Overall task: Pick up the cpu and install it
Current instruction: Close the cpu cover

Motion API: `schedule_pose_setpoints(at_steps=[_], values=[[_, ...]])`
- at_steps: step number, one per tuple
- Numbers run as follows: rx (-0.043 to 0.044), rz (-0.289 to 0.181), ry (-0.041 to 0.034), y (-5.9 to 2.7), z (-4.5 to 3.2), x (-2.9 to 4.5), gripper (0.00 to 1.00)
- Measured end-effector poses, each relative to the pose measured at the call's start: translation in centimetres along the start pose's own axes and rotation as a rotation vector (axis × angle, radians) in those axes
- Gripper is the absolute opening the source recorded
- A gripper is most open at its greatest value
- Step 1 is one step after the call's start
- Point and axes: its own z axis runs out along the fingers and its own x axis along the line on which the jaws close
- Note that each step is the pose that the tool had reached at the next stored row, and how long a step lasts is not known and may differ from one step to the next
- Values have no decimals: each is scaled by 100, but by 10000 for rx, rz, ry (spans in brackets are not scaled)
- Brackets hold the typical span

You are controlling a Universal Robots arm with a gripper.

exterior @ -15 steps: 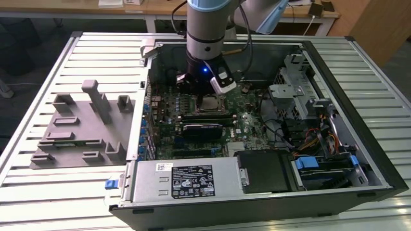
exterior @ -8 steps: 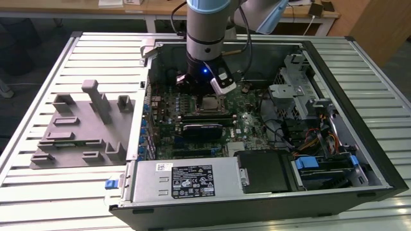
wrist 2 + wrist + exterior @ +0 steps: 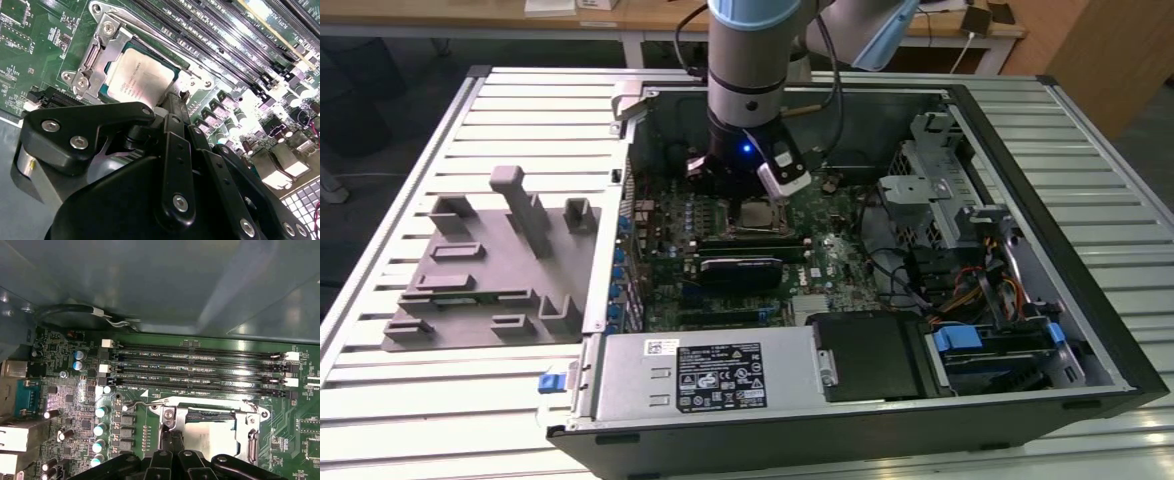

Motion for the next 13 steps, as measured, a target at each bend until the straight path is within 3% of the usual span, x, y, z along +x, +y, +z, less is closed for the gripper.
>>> schedule_pose_setpoints(at_steps=[9,13], values=[[-1,-48,2,-4,17,-41,11],[-63,-105,1,-5,17,-65,11]])
